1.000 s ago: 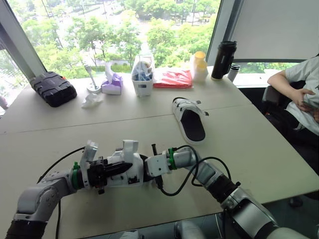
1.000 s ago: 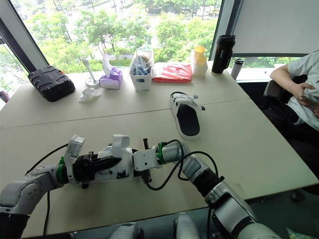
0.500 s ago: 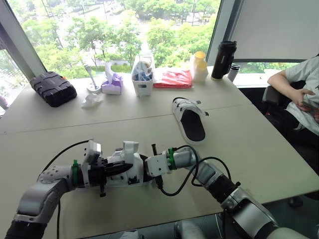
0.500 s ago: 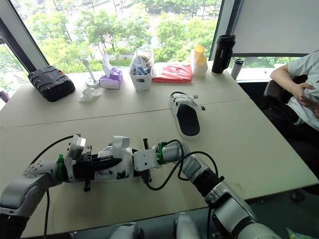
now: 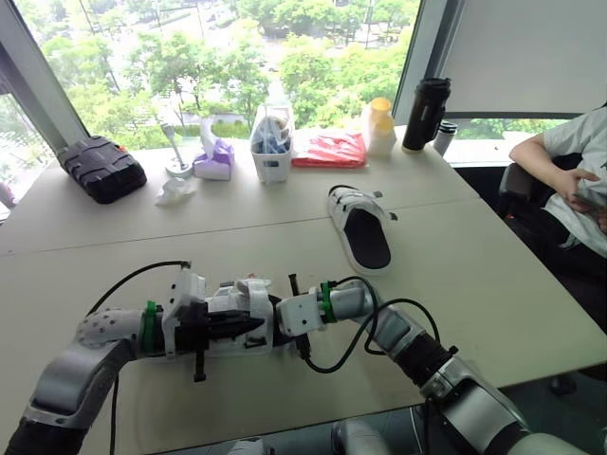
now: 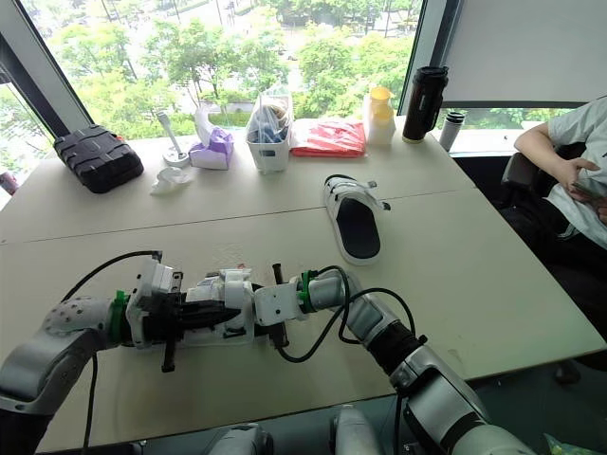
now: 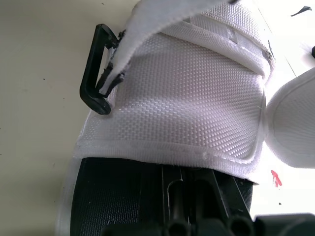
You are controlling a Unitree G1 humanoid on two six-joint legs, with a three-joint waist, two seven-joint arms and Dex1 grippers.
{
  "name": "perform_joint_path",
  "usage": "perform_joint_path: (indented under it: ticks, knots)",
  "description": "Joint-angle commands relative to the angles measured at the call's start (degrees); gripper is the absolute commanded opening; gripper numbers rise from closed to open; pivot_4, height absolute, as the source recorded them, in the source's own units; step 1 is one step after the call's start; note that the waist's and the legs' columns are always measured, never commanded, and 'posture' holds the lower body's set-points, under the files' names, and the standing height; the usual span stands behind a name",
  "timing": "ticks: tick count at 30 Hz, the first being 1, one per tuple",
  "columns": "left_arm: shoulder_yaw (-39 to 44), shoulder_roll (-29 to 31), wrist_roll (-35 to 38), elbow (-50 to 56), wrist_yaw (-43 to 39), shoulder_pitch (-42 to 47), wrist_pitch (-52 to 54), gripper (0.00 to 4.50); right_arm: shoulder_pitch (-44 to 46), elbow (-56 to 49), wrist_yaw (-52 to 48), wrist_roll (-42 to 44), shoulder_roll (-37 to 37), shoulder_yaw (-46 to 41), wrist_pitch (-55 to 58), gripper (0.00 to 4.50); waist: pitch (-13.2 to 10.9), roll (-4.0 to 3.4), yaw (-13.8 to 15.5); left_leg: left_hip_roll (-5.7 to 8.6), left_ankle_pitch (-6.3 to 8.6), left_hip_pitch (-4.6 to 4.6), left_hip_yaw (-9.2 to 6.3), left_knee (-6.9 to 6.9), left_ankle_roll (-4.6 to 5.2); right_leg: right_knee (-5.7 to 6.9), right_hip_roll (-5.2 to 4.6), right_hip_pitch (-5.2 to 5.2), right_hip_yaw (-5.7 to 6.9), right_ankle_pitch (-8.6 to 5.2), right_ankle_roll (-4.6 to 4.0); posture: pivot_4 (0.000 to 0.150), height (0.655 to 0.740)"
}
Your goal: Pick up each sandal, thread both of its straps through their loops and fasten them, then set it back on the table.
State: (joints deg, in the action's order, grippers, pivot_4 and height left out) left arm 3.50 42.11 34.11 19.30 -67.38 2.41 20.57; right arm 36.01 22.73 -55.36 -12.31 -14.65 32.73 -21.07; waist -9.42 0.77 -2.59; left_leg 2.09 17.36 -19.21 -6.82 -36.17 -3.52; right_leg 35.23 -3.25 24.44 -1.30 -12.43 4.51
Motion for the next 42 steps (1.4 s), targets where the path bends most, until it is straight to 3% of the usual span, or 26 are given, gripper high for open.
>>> perform_joint_path:
  ticks: [1, 19, 35, 42]
  knots:
    - [-0.11, 1.48, -2.04, 0.74, -0.53, -1.93, -1.48, 0.03, -1.76, 2.54, -1.42, -2.73, -0.82, 2.55, 1.51, 0.0, 0.0, 0.0, -0.01, 0.0, 0.0, 0.0, 0.0, 0.0, 0.0, 0.0, 0.0, 0.0, 0.0, 0.0, 0.0, 0.15, 0.74]
    - [0.46, 0.14, -3.6, -5.92, 5.46, -3.73, -1.67, 0.03, -1.19, 3.47, -1.35, -2.64, -0.28, 2.51, 1.4, 0.0, 0.0, -0.02, 0.0, -0.01, 0.0, 0.03, 0.0, 0.01, 0.0, 0.01, 0.0, 0.0, 0.0, 0.0, 0.01, 0.15, 0.74]
    - [-5.23, 4.68, -7.88, 0.15, 1.93, -0.6, -3.38, 0.03, -1.93, 2.81, -1.28, -2.65, -0.51, 2.53, 1.62, 0.0, 0.0, -0.02, -0.06, -0.01, 0.0, 0.03, 0.02, 0.03, 0.01, 0.0, 0.0, 0.0, 0.0, 0.0, 0.01, 0.15, 0.74]
    - [-1.89, 7.05, -1.62, 6.11, 3.7, -0.65, 6.11, 0.03, -2.14, 2.62, -1.13, -2.71, -0.47, 2.53, 1.68, 0.0, 0.0, -0.02, -0.09, -0.01, 0.01, 0.03, 0.02, 0.03, 0.03, 0.0, 0.0, 0.0, 0.0, -0.01, 0.03, 0.15, 0.74]
